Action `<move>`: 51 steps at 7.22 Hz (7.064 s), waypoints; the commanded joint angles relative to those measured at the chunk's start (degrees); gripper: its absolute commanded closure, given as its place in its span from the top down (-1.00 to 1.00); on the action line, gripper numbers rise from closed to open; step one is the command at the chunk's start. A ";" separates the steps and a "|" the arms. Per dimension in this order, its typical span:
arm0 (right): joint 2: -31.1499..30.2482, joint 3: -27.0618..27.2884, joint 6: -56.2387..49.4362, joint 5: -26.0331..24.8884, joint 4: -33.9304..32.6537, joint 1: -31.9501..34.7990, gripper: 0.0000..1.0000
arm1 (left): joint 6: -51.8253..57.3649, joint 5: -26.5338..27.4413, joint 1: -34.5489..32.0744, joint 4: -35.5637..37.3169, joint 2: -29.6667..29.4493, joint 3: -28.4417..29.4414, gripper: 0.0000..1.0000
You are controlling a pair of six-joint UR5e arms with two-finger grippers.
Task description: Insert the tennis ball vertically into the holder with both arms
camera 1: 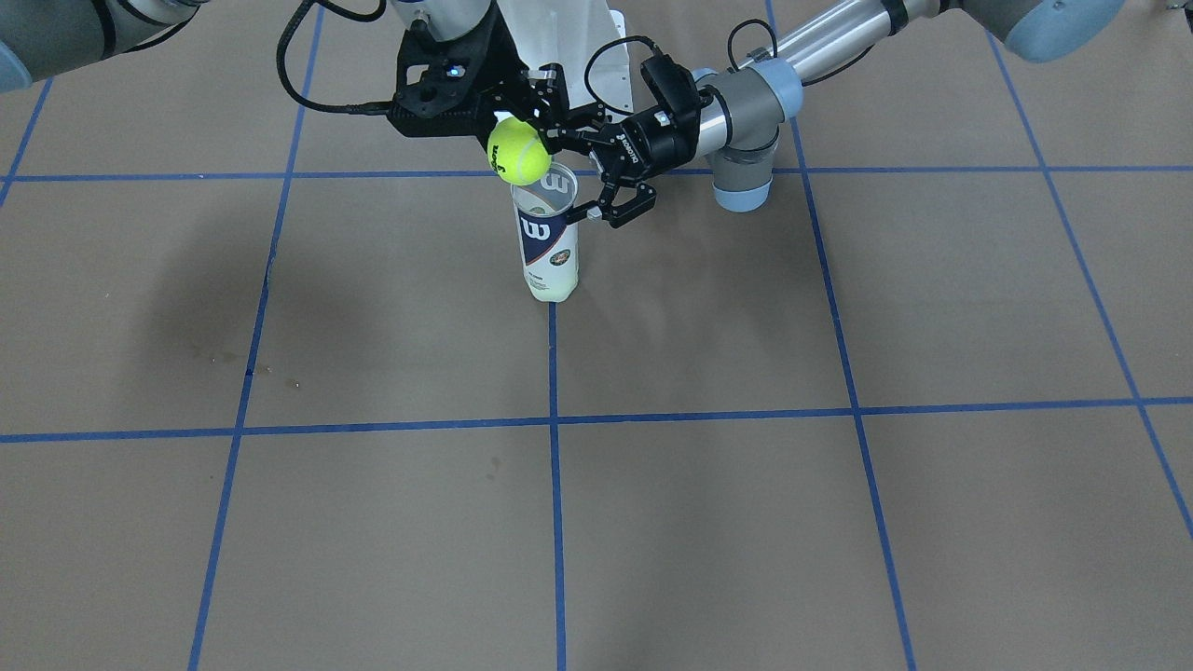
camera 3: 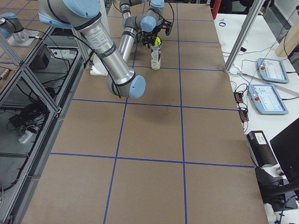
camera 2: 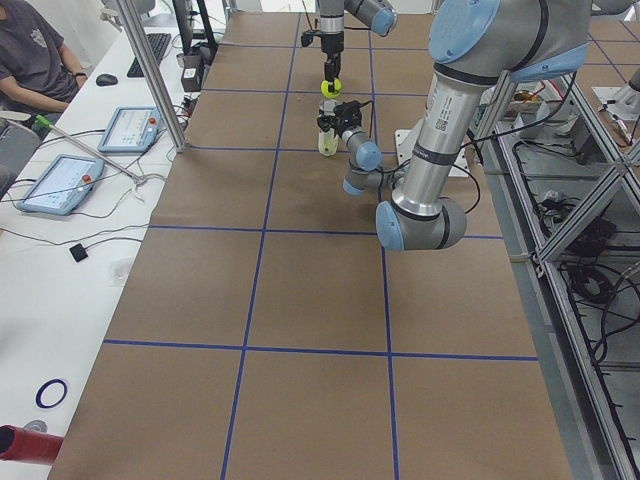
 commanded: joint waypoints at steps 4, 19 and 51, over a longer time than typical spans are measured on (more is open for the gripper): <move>2.55 -3.39 0.00 -0.47 0.09 -0.16 -1.00 | 0.00 0.09 0.00 0.00 0.01 0.00 0.98; -11.67 0.48 -15.15 4.36 -0.09 16.24 0.98 | -1.05 4.27 -2.02 4.30 0.27 -9.49 1.00; -38.93 -15.26 -80.16 11.22 5.80 51.17 0.98 | 14.59 -60.21 -68.99 111.97 38.33 -25.49 1.00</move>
